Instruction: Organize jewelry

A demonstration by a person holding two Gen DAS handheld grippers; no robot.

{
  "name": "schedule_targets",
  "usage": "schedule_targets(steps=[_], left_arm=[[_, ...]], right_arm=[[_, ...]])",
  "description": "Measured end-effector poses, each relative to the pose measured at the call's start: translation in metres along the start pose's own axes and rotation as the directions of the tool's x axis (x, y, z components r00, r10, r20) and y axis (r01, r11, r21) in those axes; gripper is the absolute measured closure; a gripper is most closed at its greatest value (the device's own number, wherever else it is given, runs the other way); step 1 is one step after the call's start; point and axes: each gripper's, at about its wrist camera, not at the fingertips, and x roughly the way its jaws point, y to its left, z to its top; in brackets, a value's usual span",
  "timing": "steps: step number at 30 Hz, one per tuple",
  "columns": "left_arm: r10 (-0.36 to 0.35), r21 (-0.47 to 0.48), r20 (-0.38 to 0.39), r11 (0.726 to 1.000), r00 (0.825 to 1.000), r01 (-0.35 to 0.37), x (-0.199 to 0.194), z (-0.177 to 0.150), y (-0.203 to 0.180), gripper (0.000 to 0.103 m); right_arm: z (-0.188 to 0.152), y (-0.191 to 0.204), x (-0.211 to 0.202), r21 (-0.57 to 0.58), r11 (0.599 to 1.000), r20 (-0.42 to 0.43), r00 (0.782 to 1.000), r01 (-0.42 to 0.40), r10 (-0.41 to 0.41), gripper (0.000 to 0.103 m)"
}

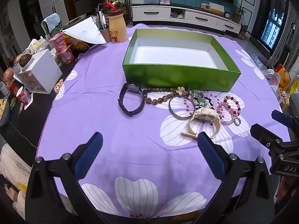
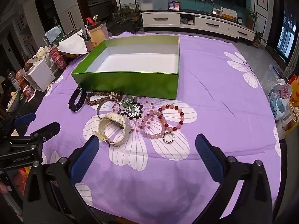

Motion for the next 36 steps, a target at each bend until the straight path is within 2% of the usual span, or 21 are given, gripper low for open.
schedule_targets(steps=[7,36], left_arm=[[-0.012,-0.008,-0.017,1.000,1.000,0.012,0.0008,0.0006,0.0032,0.002],[-0.013,0.013,-0.006,1.000,1.000,0.013,-0.0008,0.0016,-0.0038,0.002]], right_arm=[[0.0002,-0.0013,-0.0002,0.003,1.000,-0.008,1.000,-0.004,0.004,0.001],[0.0006,0.0055,-0.0059,-0.008,1.000,-0.002,1.000,-0.021,0.021,0.001]])
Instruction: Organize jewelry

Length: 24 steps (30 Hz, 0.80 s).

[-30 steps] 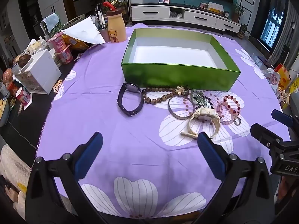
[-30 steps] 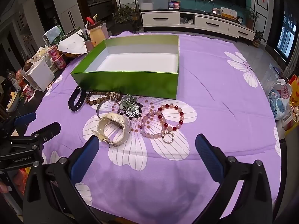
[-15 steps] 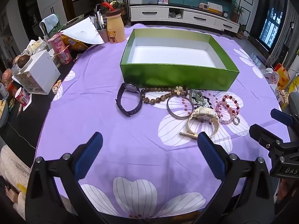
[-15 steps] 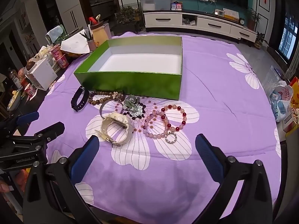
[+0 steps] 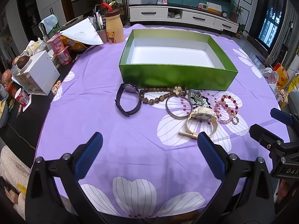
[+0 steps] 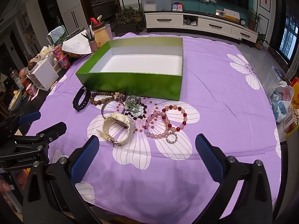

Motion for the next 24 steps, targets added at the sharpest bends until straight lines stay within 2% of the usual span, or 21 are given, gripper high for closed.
schedule_targets(steps=[24], left_arm=[[-0.008,0.003,0.003,1.000,1.000,0.008,-0.0020,0.0003,-0.0014,0.002]], right_arm=[[0.0009,0.0007,-0.0028,-0.002,1.000,0.004,1.000,-0.003,0.003,0.001]])
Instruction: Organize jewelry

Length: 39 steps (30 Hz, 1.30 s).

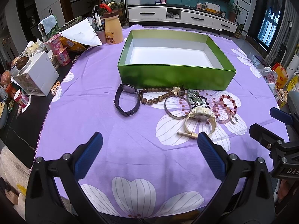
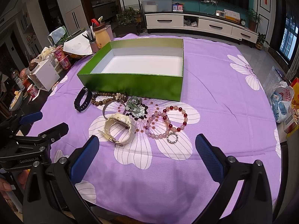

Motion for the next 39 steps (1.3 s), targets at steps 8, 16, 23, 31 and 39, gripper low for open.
schedule_targets(steps=[8,16,23,31,39], left_arm=[[-0.001,-0.001,0.000,1.000,1.000,0.001,0.000,-0.001,-0.001,0.002],[0.000,-0.001,0.000,1.000,1.000,0.000,0.000,-0.001,0.000,0.002],[-0.001,0.000,0.000,1.000,1.000,0.001,0.000,-0.001,-0.001,0.002],[-0.002,0.000,-0.003,1.000,1.000,0.002,0.001,-0.003,-0.004,0.002],[-0.055,-0.014,-0.002,0.998,0.998,0.055,0.006,-0.004,-0.002,0.002]], right_arm=[[0.000,0.000,-0.002,0.002,1.000,0.000,1.000,-0.001,0.001,0.001],[0.000,0.000,-0.001,0.001,1.000,0.000,1.000,-0.002,0.002,0.001],[0.000,-0.001,-0.001,0.002,1.000,0.000,1.000,-0.002,0.002,0.001],[0.001,-0.001,-0.003,0.006,1.000,-0.001,1.000,-0.003,0.003,0.001],[-0.001,-0.010,-0.001,0.025,1.000,0.011,1.000,-0.019,0.019,0.001]])
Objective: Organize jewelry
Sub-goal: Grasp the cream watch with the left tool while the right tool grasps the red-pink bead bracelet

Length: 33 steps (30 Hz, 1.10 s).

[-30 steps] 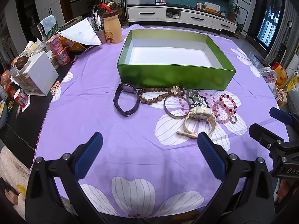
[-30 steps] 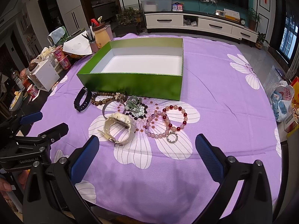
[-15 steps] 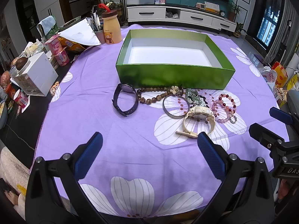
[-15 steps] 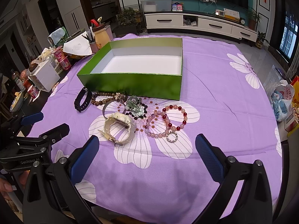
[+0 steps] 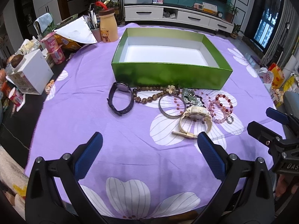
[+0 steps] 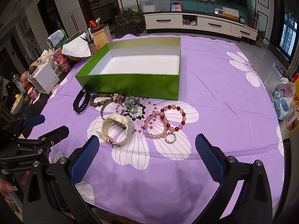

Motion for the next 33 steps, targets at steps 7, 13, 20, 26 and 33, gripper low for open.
schedule_targets(steps=[7,13,20,26,33], left_arm=[[-0.088,-0.011,0.012,0.996,0.996,0.088,0.015,-0.006,0.003,0.002],[-0.142,-0.012,-0.010,0.990,0.990,0.141,0.038,-0.012,-0.004,0.002],[-0.166,-0.005,-0.031,0.986,0.986,0.166,0.060,-0.004,-0.017,0.016],[-0.175,0.020,-0.062,0.984,0.983,0.176,0.082,0.007,-0.031,0.042],[-0.176,0.051,-0.095,0.982,0.980,0.182,0.101,0.010,-0.045,0.085]], right_arm=[[-0.007,-0.035,0.013,0.080,0.997,0.001,1.000,-0.018,0.018,0.001],[-0.020,-0.049,0.031,0.100,0.995,-0.032,0.999,-0.028,0.032,0.001],[-0.024,-0.064,0.046,0.136,0.990,-0.028,0.998,-0.048,0.052,0.018],[-0.024,-0.066,0.057,0.130,0.988,-0.036,0.996,-0.078,0.083,0.036],[-0.015,-0.063,0.067,0.080,0.993,-0.032,0.995,-0.087,0.090,0.049]])
